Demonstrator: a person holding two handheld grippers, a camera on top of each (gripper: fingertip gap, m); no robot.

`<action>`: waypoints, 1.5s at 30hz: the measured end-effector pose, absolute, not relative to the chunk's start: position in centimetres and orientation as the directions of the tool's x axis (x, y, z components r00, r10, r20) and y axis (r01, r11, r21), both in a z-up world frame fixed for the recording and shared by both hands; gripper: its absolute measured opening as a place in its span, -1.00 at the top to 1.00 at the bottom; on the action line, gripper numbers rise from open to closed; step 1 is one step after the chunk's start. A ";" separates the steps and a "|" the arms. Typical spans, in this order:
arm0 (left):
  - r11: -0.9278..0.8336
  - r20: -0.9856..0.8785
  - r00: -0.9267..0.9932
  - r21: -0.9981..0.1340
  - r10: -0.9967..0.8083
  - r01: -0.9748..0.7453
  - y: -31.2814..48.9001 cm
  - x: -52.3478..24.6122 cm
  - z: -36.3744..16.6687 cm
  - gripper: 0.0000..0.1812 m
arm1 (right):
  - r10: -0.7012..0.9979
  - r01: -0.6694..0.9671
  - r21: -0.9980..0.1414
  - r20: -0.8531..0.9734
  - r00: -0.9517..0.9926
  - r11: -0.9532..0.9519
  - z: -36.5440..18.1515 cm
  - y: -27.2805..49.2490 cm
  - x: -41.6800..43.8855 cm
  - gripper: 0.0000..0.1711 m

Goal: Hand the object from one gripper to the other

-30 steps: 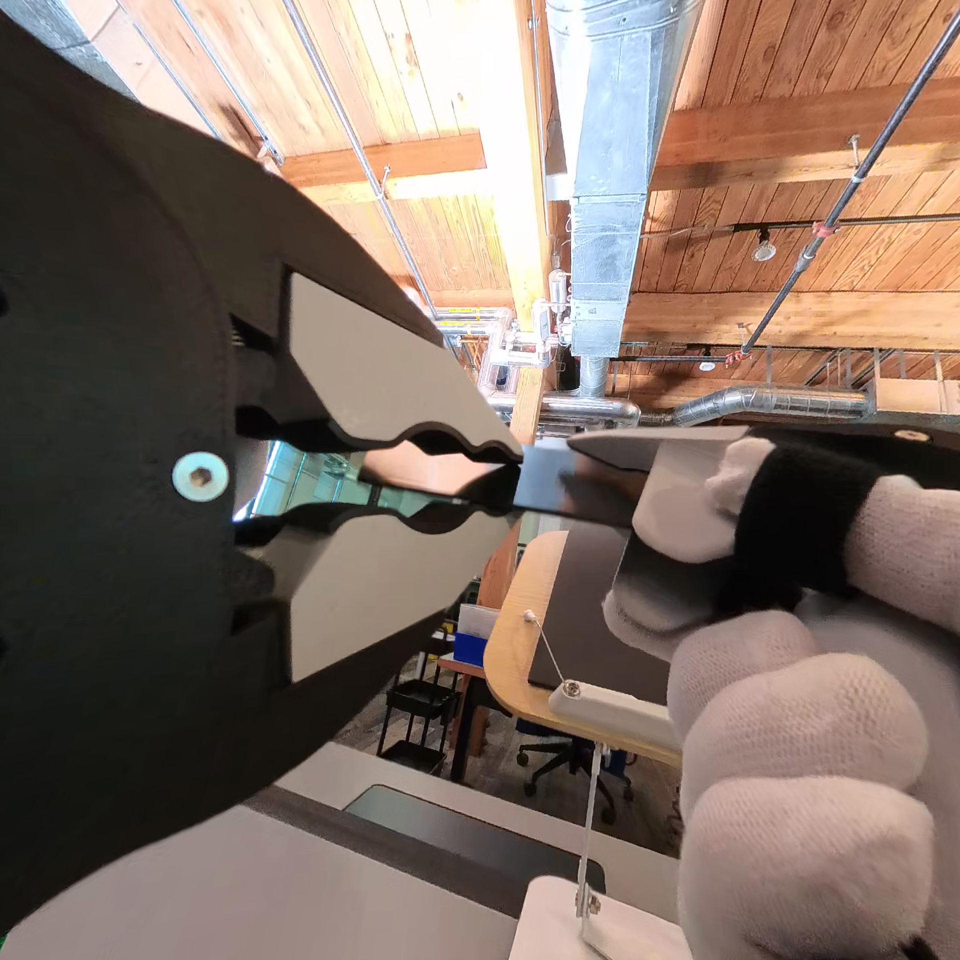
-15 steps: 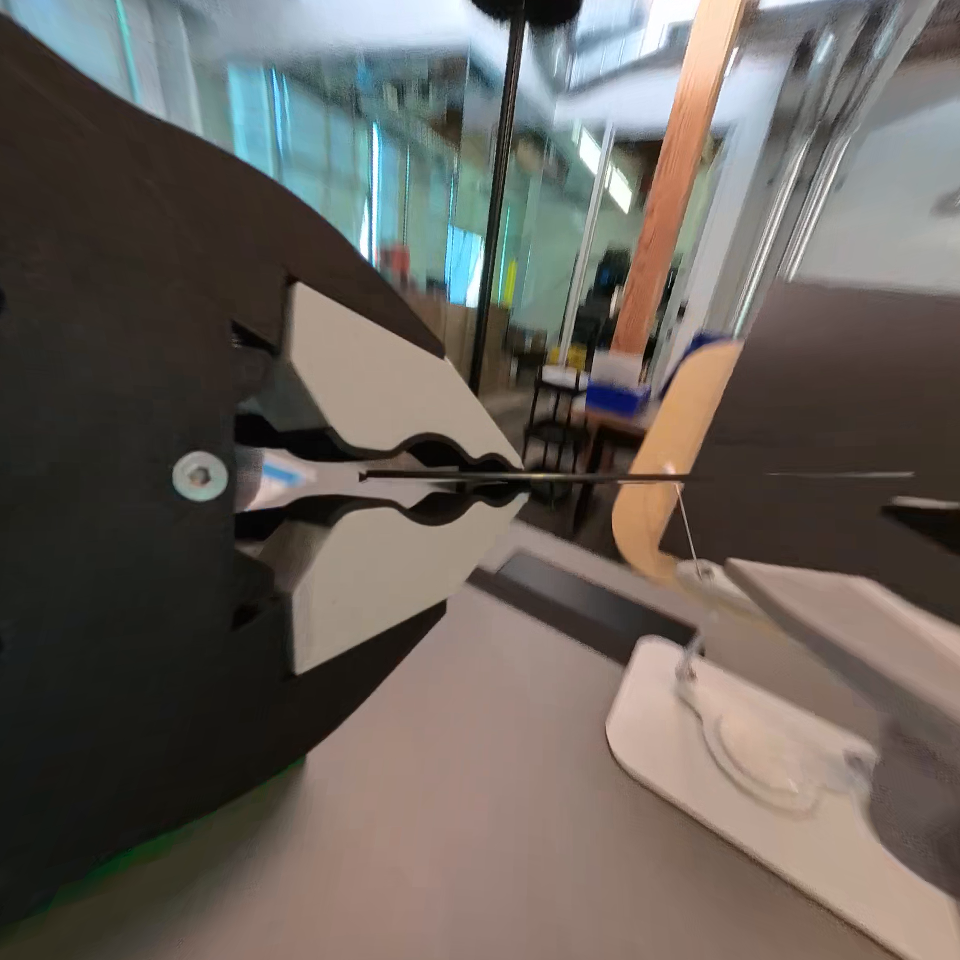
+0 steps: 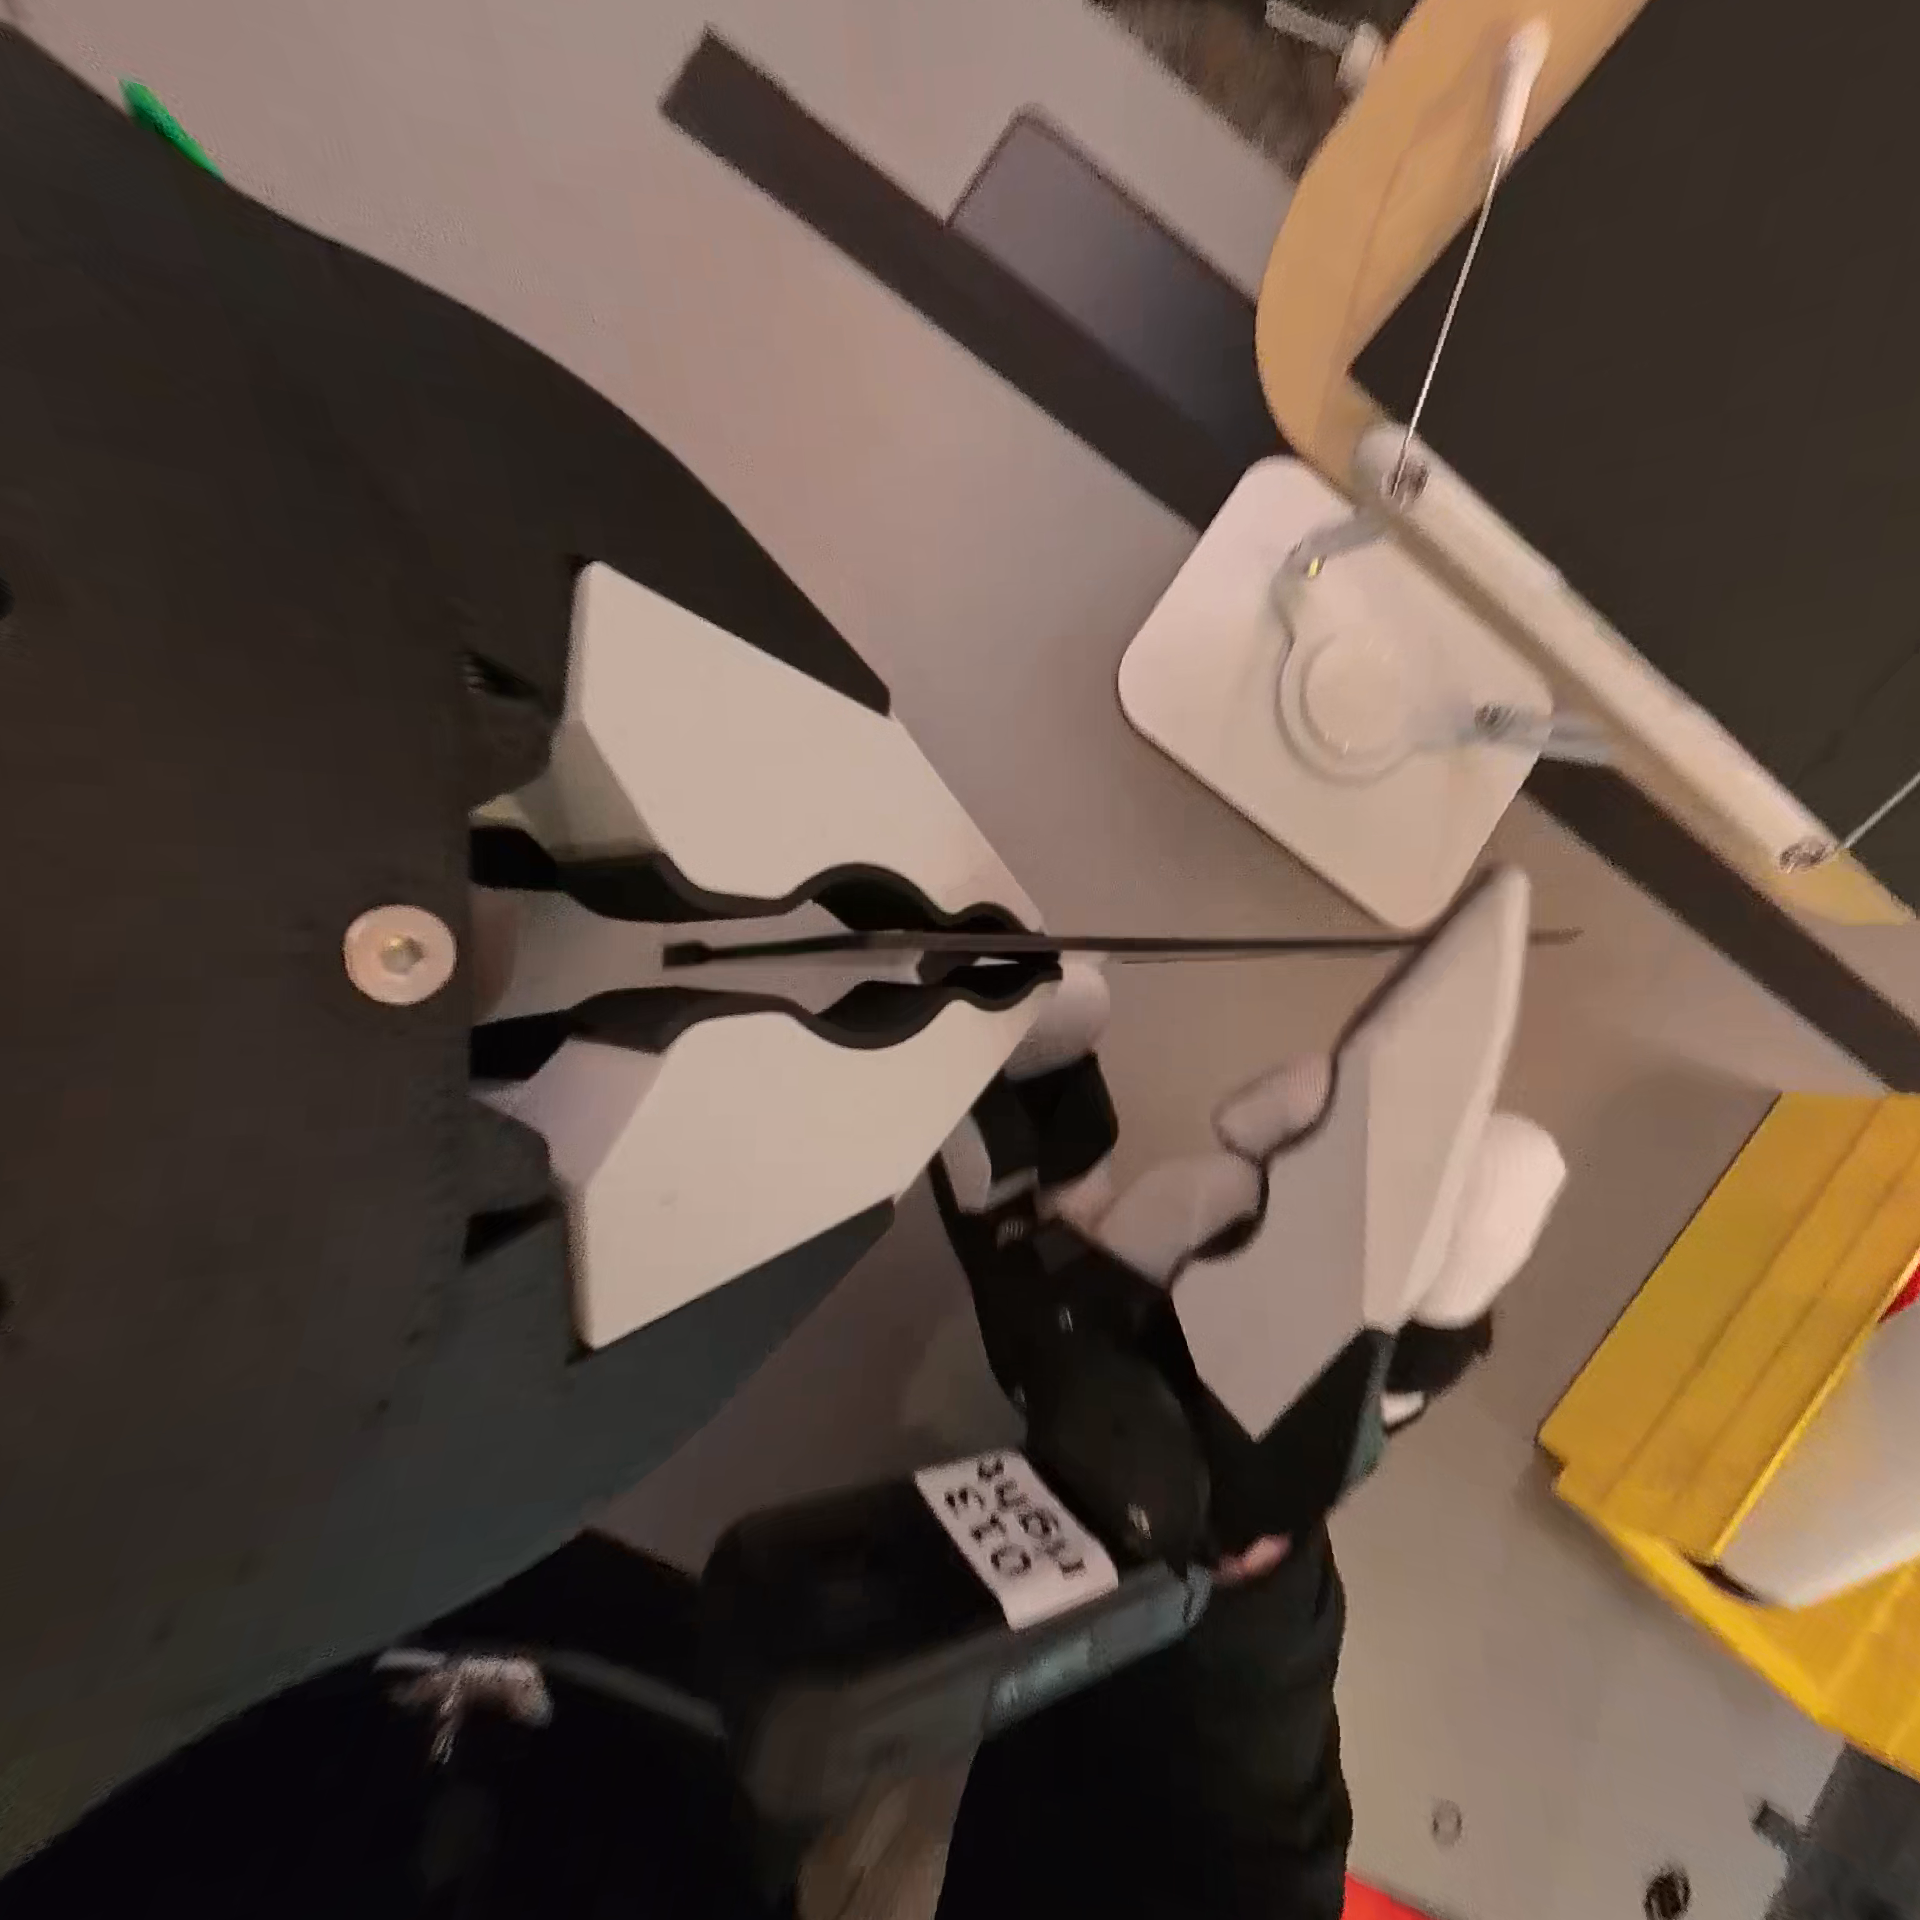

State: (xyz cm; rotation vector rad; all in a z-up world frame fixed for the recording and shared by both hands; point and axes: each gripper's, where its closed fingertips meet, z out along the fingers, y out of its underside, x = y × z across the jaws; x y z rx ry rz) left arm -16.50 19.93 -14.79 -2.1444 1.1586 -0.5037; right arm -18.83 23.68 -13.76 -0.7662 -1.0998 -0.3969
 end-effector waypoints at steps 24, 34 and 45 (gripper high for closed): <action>-0.250 -0.235 0.500 -0.646 -0.834 -0.721 21.0 -16.4 -15.9 0.57 | 0.412 0.595 -0.555 0.832 0.372 0.582 -18.0 25.2 -19.1 -0.12; 0.206 -0.663 0.495 -0.691 -0.561 -0.693 20.6 -15.8 -8.2 0.14 | 0.840 0.170 -0.948 0.318 0.439 0.270 -16.5 24.6 -18.9 -0.12; 0.512 -0.934 0.293 -0.358 -0.207 -0.781 17.3 -14.3 -15.3 -0.23 | 0.907 -0.371 -0.833 -0.413 -0.075 -0.410 -11.0 22.9 -16.1 -0.16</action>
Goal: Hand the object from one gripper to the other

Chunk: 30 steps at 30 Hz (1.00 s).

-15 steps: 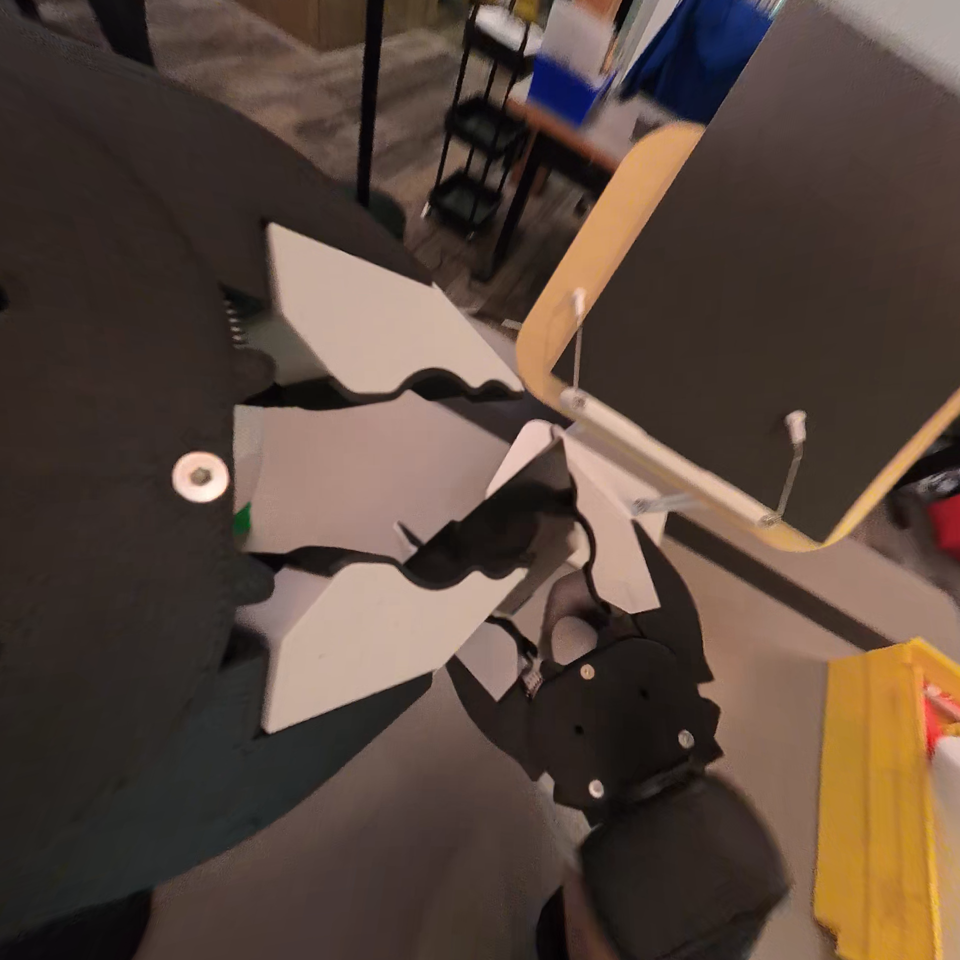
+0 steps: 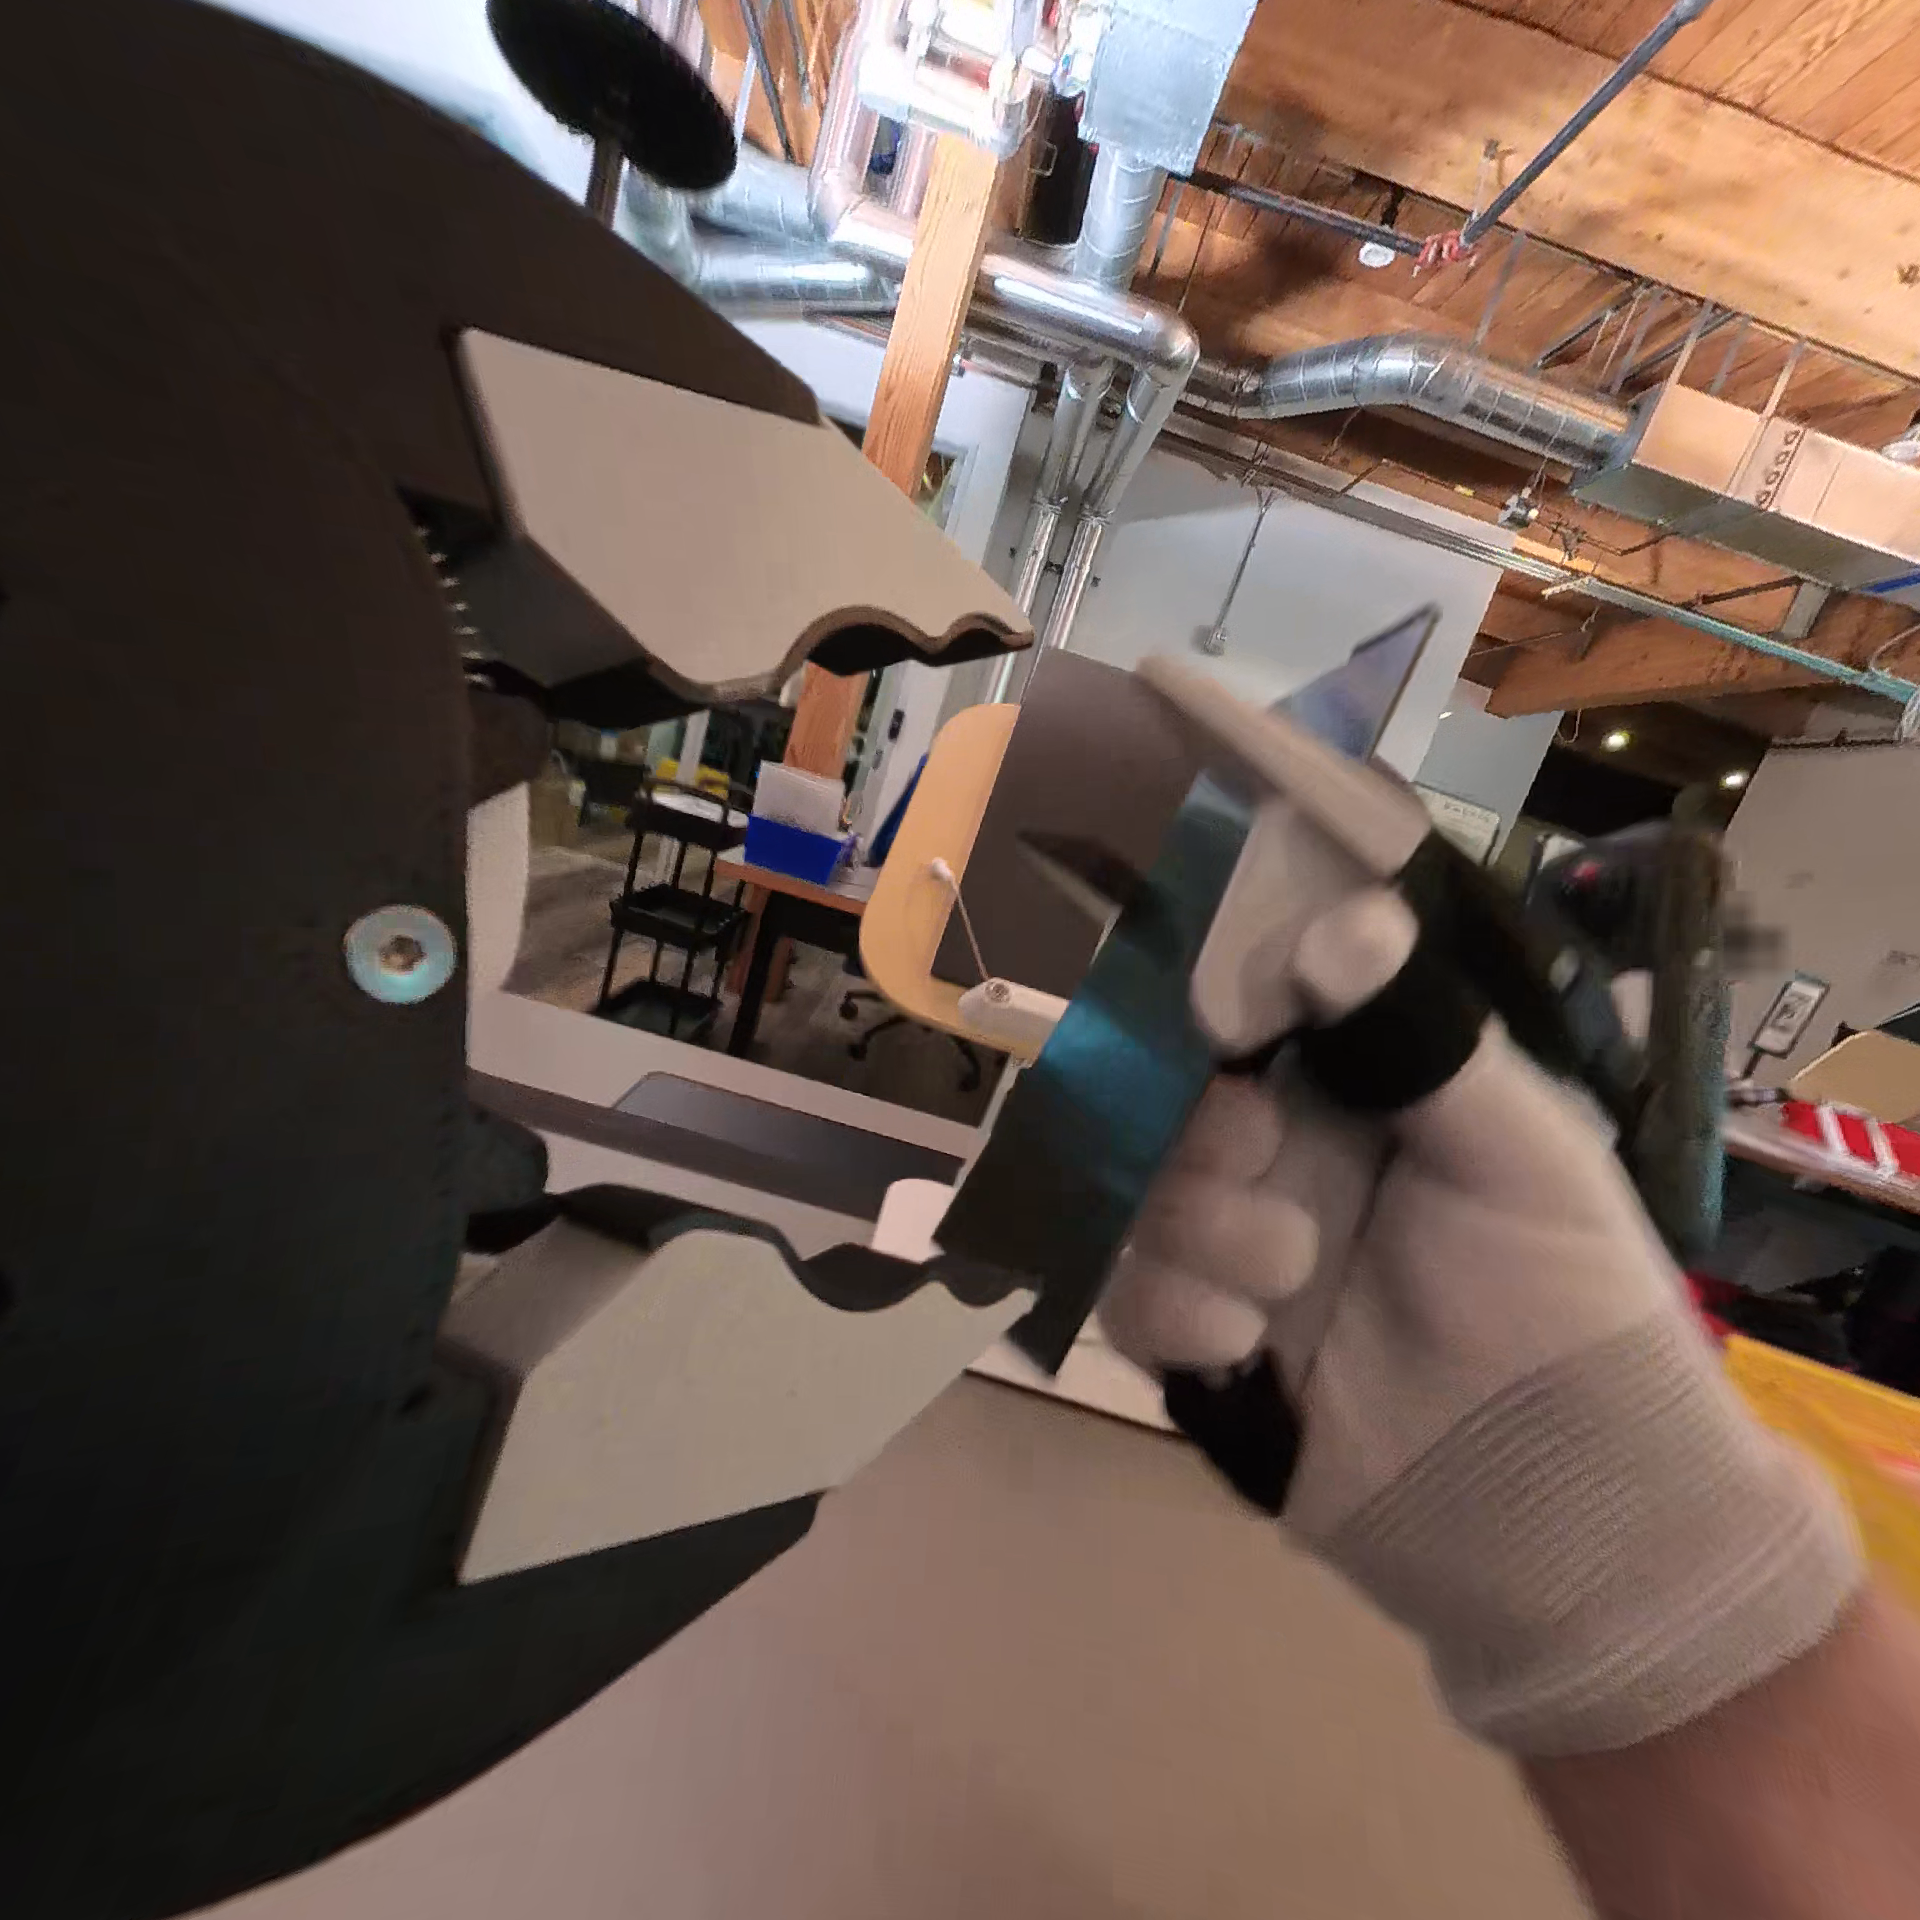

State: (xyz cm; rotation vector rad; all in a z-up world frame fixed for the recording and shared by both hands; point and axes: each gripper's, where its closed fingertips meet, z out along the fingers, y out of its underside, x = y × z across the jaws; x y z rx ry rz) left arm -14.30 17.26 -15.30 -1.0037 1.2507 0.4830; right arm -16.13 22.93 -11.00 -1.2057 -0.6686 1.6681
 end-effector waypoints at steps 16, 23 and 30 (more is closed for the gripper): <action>0.484 -0.977 0.198 -0.134 0.083 -0.864 18.9 -12.7 -17.4 0.74 | 0.721 -0.404 -0.600 -0.528 -0.448 -0.690 -8.2 21.2 -14.9 -0.12; 0.435 -0.977 0.192 -0.134 0.092 -0.891 19.1 -14.1 -14.5 1.00 | 0.706 -0.416 -0.570 -0.561 -0.433 -0.708 -8.9 22.7 -14.1 -0.07; 0.289 -0.971 0.209 -0.234 -0.115 -0.928 21.1 -17.3 -11.7 1.00 | 0.719 -0.380 -0.611 -0.602 -0.348 -0.695 -11.8 24.4 -14.8 -0.10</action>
